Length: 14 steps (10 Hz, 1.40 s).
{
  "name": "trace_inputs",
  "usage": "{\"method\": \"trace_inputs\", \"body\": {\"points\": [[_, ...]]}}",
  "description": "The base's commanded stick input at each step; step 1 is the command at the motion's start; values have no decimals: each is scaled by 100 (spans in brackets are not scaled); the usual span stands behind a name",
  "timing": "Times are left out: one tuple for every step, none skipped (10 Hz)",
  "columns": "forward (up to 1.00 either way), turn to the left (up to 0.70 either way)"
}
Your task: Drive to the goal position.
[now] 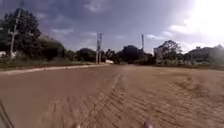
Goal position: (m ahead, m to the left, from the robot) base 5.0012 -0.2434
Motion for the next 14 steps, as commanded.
{"method": "trace_inputs", "body": {"points": [[70,-27],[70,-35],[70,-35],[70,-35],[70,-35],[70,-35],[70,-30],[70,-13],[70,0],[70,0],[70,0],[70,0],[70,0],[70,0]]}}
